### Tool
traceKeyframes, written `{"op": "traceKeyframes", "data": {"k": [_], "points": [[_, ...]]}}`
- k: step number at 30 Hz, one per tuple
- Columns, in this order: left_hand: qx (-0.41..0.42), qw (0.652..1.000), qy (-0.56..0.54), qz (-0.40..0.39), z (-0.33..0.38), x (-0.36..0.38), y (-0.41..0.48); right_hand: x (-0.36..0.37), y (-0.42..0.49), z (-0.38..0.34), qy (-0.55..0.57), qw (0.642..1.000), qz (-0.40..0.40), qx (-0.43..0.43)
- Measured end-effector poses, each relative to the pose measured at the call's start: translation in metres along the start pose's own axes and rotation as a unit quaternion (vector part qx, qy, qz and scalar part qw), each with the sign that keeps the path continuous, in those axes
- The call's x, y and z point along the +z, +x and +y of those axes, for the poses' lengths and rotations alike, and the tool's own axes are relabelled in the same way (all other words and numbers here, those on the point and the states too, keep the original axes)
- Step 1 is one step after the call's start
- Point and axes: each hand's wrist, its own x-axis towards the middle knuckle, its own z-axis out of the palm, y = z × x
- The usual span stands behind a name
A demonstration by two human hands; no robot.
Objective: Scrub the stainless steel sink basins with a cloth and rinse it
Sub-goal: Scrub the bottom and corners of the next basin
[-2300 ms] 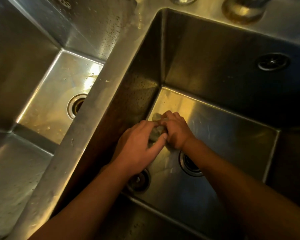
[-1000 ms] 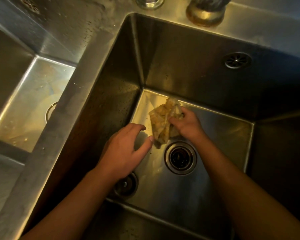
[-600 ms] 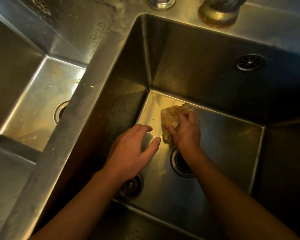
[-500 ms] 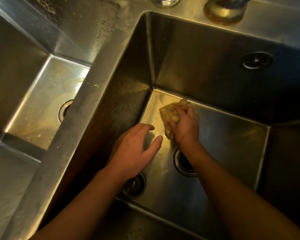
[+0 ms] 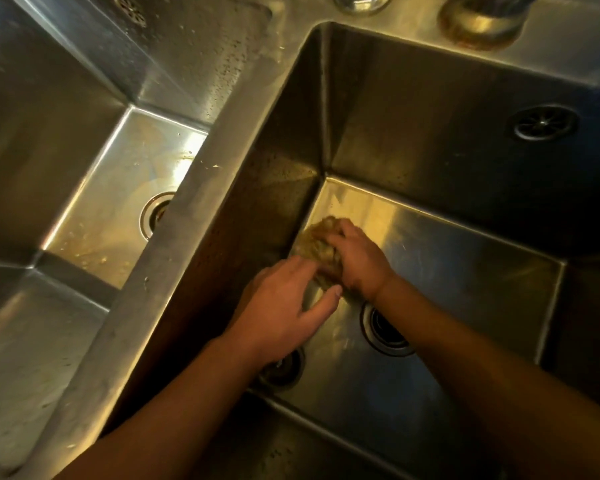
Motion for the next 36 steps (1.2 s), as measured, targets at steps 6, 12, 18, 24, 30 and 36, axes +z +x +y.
{"op": "traceKeyframes", "data": {"k": [6, 12, 18, 24, 30, 36], "points": [[-0.007, 1.000, 0.010, -0.022, -0.001, -0.002, -0.009, 0.032, -0.076, 0.001, -0.037, 0.997, -0.063, -0.017], [-0.041, 0.999, 0.001, -0.023, -0.004, 0.001, -0.003, 0.041, -0.126, 0.020, -0.012, 0.990, -0.135, -0.034], [-0.041, 0.999, -0.015, -0.023, -0.003, 0.002, 0.003, -0.017, -0.110, 0.026, 0.042, 0.994, 0.098, 0.022], [-0.021, 0.999, -0.005, -0.032, -0.001, 0.003, 0.003, -0.058, -0.046, 0.080, -0.022, 0.952, 0.238, 0.193], [-0.007, 0.999, 0.003, -0.035, 0.001, 0.006, 0.005, -0.002, -0.051, 0.032, -0.058, 0.968, 0.180, 0.165], [0.015, 0.999, 0.009, -0.051, 0.007, 0.010, 0.003, -0.014, -0.060, 0.042, -0.075, 0.977, 0.151, 0.131]]}}
